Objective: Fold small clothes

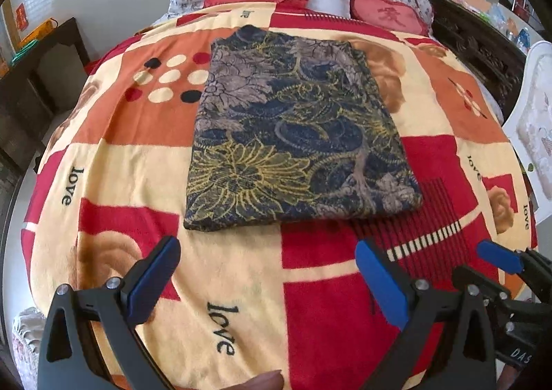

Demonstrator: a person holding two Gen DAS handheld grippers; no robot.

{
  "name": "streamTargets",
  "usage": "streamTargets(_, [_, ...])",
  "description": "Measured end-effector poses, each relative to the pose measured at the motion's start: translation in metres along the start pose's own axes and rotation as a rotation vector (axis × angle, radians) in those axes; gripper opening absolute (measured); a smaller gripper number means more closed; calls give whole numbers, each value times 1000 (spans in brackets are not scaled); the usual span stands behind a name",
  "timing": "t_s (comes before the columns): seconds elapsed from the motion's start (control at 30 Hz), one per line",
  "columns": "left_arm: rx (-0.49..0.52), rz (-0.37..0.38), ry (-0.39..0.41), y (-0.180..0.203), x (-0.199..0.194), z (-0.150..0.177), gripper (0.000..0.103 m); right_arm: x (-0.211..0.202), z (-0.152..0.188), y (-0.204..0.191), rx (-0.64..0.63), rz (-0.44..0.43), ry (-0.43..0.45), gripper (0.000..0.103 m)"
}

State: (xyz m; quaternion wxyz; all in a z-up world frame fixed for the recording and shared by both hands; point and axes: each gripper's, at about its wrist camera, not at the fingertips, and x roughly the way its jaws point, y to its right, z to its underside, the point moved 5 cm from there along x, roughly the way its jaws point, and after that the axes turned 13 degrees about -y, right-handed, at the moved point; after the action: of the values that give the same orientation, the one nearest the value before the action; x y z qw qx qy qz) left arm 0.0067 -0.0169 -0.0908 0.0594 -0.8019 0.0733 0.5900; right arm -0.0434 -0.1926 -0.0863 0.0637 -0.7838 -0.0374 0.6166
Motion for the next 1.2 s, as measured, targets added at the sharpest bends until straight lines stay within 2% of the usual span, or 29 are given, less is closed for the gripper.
streamTargets(0.1, [2, -12, -1, -1, 1, 0, 103, -3, 0, 1, 7, -19, 6, 72])
streamTargets(0.53, [11, -20, -1, -2, -2, -6, 103, -35, -14, -13, -87, 56, 89, 72])
streamTargets(0.77, [7, -14, 10, -1, -8, -9, 103, -44, -20, -14, -94, 62, 111, 72])
streamTargets(1.2, [-18, 10, 74, -4, -37, -32, 103, -59, -36, -24, -132, 89, 146, 72])
